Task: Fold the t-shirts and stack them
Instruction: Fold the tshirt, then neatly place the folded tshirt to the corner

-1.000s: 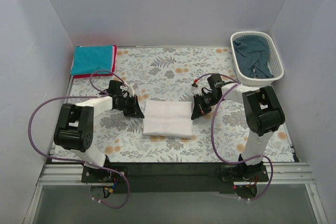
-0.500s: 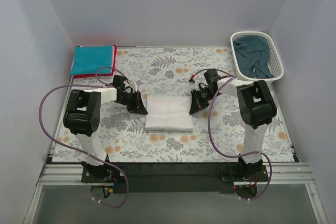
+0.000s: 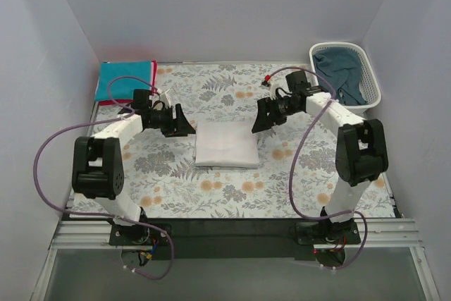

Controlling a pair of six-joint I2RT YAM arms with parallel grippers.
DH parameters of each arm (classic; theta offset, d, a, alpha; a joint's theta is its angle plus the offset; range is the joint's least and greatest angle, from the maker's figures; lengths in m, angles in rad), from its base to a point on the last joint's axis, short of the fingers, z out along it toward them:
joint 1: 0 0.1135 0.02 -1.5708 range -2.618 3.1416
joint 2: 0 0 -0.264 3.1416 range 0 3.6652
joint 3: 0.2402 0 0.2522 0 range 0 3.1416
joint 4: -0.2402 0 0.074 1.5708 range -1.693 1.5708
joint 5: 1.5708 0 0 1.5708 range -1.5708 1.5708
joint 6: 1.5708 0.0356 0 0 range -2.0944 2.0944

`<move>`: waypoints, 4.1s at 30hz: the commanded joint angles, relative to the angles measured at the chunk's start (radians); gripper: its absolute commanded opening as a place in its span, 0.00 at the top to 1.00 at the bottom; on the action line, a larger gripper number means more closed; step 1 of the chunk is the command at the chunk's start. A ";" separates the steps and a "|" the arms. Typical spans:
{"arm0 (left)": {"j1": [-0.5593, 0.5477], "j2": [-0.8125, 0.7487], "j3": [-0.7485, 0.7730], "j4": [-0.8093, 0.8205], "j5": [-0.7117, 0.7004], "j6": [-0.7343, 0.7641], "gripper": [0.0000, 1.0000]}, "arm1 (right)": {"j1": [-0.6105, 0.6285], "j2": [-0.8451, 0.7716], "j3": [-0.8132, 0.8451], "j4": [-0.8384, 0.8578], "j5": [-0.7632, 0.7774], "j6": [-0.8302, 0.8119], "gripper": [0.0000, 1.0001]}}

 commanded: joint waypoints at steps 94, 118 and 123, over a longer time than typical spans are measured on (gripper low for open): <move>0.350 -0.357 -0.077 -0.096 -0.149 -0.318 0.11 | 0.809 0.082 0.138 0.171 0.768 -0.305 0.44; 0.348 -0.403 -0.357 0.088 -0.137 -0.480 0.08 | 0.837 0.175 0.064 0.249 0.786 -0.314 0.67; 0.287 -0.393 -0.400 0.174 -0.136 -0.543 0.08 | 0.821 0.129 0.069 0.249 0.774 -0.309 0.99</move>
